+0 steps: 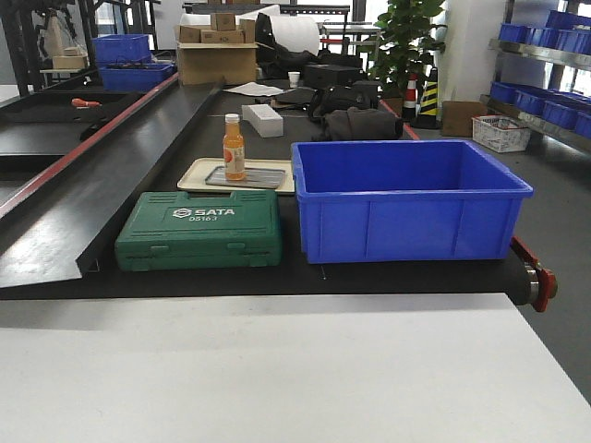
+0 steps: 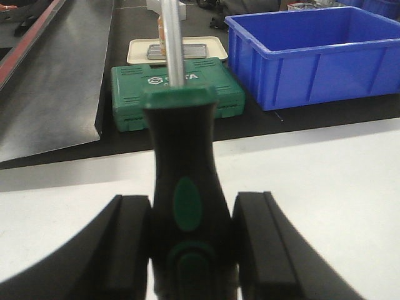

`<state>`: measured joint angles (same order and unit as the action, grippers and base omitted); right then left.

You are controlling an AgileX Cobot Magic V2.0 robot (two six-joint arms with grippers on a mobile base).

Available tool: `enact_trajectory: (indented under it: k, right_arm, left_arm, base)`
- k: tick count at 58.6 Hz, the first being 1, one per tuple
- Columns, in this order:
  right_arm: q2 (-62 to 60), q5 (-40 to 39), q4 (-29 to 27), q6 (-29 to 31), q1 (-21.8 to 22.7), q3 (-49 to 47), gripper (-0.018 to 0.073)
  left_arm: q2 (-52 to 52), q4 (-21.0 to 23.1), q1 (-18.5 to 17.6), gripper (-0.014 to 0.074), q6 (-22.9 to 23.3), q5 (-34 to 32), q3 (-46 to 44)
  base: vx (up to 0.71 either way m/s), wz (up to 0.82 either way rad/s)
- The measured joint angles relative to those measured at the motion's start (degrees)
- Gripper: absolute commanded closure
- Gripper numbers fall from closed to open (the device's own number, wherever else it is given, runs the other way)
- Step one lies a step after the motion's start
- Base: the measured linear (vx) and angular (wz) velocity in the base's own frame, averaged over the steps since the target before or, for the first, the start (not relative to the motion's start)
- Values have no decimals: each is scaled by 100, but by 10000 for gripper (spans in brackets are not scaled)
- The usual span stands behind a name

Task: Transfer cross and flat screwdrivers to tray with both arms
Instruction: 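Lift both held screwdrivers off the table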

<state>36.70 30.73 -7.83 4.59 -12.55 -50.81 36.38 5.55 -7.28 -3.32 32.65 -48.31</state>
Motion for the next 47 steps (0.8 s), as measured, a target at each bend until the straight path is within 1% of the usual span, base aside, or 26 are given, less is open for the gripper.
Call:
enact_trajectory:
  k: [27,47]
  right_arm:
    - [0,0,0,0,0,0,567]
    - [0,7,-2,0,0,0,567]
  left_arm:
    - [0,0,0,596,0,0,0]
    - [6,0,0,596,0,0,0]
  base:
    - [-2,2]
    - [-17,4]
